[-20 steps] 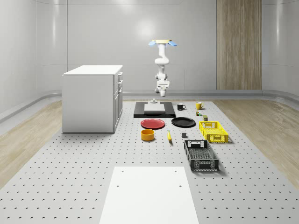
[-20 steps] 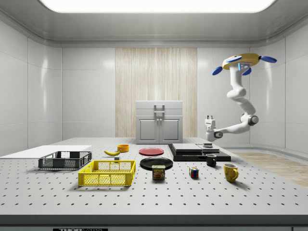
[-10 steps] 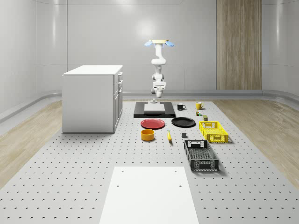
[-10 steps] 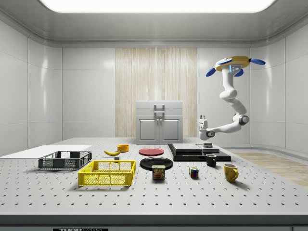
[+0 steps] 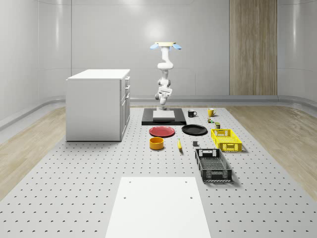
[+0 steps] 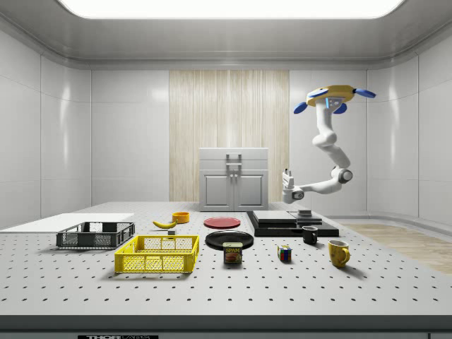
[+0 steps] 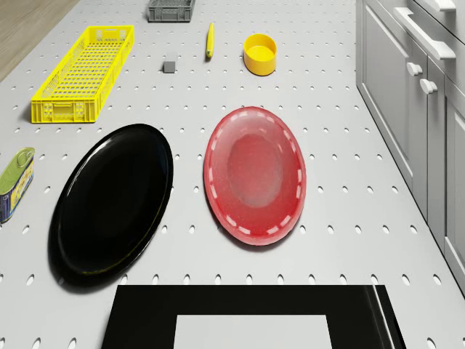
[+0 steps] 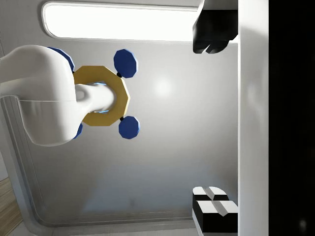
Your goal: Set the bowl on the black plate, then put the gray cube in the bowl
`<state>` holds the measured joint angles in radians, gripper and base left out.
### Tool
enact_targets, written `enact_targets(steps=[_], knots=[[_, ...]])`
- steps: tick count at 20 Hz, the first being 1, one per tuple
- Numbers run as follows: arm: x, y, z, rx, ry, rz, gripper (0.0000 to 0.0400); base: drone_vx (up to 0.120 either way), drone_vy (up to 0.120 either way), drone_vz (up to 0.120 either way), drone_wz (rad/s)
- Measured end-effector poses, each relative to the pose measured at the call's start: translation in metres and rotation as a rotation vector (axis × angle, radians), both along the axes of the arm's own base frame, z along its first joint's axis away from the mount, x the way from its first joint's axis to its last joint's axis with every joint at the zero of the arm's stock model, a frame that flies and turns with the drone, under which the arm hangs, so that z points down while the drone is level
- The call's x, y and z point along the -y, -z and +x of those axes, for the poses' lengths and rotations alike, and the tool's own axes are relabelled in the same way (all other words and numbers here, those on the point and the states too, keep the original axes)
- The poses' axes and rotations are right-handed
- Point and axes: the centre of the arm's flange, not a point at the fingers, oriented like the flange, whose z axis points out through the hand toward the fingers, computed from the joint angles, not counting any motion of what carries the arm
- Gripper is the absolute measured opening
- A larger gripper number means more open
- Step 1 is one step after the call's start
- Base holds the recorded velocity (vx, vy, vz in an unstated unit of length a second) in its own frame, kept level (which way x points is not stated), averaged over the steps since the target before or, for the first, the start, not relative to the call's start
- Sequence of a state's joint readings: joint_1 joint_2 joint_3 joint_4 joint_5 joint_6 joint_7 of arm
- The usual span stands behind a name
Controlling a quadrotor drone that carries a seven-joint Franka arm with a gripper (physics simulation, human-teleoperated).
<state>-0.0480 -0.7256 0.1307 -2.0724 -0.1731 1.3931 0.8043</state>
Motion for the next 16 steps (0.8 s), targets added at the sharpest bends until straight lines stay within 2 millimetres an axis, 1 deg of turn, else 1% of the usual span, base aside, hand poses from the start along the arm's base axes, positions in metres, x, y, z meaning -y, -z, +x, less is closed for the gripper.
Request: enact_targets(steps=[2, 4, 7, 8, 10, 12, 14, 16], knots=[[-0.010, 0.003, 0.000, 0.001, 0.003, -0.101, 0.0400, 0.120, 0.000, 0.000, 0.000], [-0.022, 0.009, 0.000, 0.002, 0.007, -0.239, 0.0400, 0.120, 0.000, 0.000, 0.000], [-0.046, 0.027, 0.000, 0.003, 0.017, -0.540, 0.0400, 0.120, 0.000, 0.000, 0.000], [-0.054, 0.037, 0.001, 0.004, 0.021, -0.669, 0.0400, 0.120, 0.000, 0.000, 0.000], [-0.068, 0.063, 0.001, 0.003, 0.030, -0.969, 0.0400, 0.120, 0.000, 0.000, 0.000], [-0.074, 0.096, 0.003, 0.003, 0.042, -1.308, 0.0400, 0.120, 0.000, -0.120, 0.000], [-0.068, 0.130, 0.004, 0.002, 0.054, -1.652, 0.0400, 0.120, 0.000, -0.120, 0.000], [-0.053, 0.157, 0.005, 0.001, 0.065, -1.963, 0.0400, 0.120, 0.000, -0.120, 0.000]])
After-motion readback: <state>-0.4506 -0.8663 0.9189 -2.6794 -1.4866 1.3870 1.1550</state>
